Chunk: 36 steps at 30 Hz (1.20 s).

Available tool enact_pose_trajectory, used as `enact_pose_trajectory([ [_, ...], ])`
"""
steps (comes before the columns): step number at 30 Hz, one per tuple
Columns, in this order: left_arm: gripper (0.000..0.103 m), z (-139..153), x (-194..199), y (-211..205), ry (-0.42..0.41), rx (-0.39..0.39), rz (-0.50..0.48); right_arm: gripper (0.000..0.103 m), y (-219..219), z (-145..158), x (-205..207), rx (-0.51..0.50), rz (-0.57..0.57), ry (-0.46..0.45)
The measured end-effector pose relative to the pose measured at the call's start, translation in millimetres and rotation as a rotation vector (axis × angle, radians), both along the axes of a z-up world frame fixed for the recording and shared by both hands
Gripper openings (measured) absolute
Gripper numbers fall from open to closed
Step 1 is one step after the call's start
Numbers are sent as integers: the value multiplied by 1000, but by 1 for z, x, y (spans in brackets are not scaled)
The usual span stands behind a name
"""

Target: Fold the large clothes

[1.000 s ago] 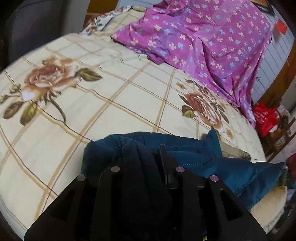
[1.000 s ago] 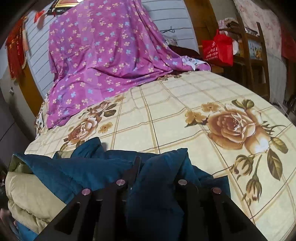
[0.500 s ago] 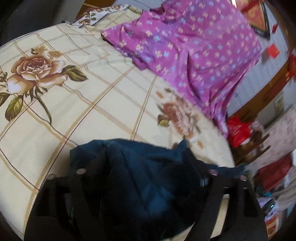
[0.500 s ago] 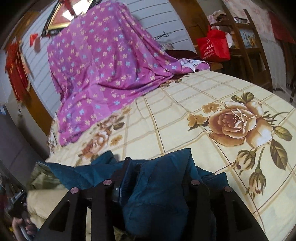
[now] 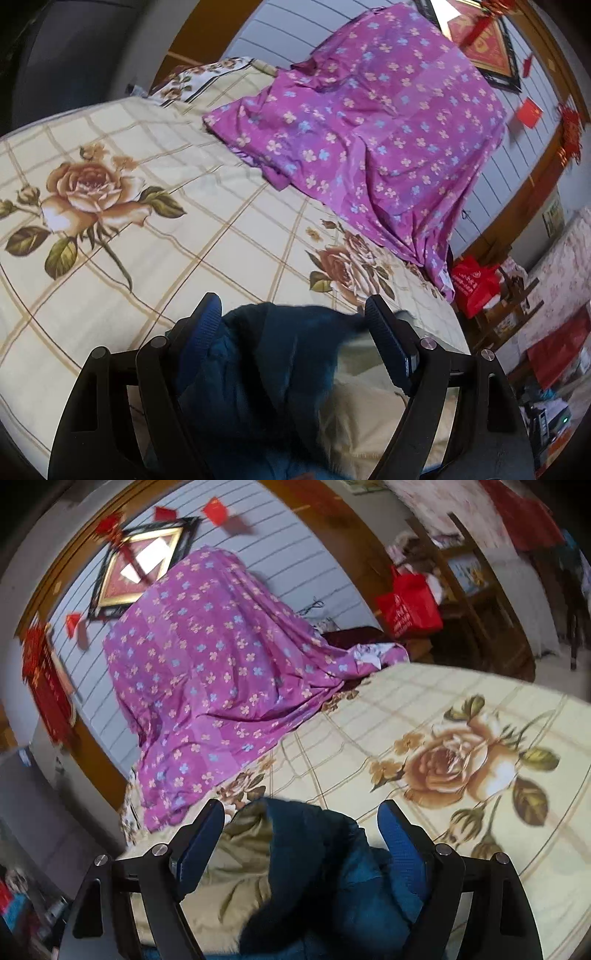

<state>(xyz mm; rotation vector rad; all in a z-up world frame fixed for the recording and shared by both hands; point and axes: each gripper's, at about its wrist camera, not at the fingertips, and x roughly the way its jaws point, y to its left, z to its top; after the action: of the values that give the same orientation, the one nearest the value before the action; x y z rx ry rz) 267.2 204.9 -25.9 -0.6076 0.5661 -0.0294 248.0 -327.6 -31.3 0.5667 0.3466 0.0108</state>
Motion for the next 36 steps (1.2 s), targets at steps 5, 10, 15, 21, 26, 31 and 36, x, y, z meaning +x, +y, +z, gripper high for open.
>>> enact_pose_trajectory([
  [5,80,11,-15,-2,-22,36,-6,83,26,17,-23,-206,55,-31],
  [10,80,13,-25,-4,-28,47,-12,83,51,19,-40,-310,135,-40],
  [15,80,10,-27,-14,-4,64,-27,83,67,10,-37,-351,168,-8],
  [21,80,-1,-13,-41,52,113,-65,83,83,-5,-11,-351,211,91],
  [26,80,-12,17,-69,123,187,-110,83,92,-5,18,-319,221,165],
  [31,80,-20,43,-109,215,224,-222,83,115,-20,69,-262,284,455],
  [36,80,-23,56,-136,196,381,-258,98,163,-21,84,-471,307,498],
])
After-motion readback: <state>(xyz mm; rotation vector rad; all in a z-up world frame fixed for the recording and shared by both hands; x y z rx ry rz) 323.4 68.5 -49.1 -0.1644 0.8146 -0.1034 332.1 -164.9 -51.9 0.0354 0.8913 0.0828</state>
